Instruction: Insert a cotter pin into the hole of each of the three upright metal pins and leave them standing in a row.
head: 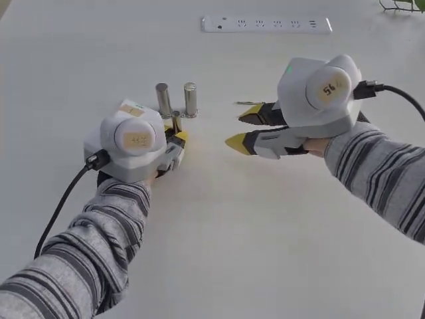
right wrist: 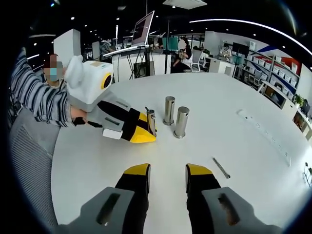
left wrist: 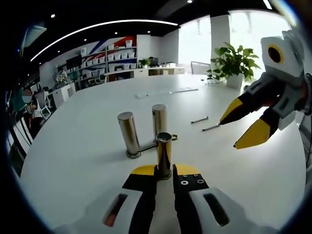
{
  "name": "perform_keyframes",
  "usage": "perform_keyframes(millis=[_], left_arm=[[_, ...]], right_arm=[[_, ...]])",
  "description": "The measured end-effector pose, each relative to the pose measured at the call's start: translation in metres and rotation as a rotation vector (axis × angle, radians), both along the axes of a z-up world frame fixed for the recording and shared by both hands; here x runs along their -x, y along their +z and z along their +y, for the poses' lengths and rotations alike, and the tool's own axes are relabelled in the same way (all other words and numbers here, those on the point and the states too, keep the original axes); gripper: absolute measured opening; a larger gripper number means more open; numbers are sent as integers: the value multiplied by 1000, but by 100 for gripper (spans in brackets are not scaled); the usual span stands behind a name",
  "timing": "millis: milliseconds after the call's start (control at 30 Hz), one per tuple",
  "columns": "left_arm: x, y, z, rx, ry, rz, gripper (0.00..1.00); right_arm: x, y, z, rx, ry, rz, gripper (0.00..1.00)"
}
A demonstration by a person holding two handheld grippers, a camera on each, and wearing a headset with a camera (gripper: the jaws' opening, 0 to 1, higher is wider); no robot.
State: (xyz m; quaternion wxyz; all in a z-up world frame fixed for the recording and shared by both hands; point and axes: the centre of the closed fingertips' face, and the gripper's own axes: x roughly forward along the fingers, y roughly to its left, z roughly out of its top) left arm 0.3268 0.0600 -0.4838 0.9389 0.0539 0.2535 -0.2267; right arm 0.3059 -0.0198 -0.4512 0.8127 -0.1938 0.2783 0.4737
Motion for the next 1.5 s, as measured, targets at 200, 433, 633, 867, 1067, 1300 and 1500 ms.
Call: perform_keyframes(millis=[200,433,633,867,1067,1300,1500], left_arm=[[1,0,0,3,3,7,16],[6,13,7,45,9,0,32],[12,26,9,60,-5,-19,41],[20,42,11,68,-34,-55,53],[29,48,13,75,-40,-63,63],[38,60,14,123,-41,-76,74],[46,69,19,138,-31,-89,78]], right_arm=[[-3,2,-1,-16,-17,3,25],[-15,14,1,-77,-48,-19,23],[-31,23,12,-162,-81,-5,23],[-50,31,29,-224,-91,-9,24],[-61,26,47,-262,-92,15,24],[-67,13,64,-257,-90,37,24],[-71,4,73,-266,-104,54,22]])
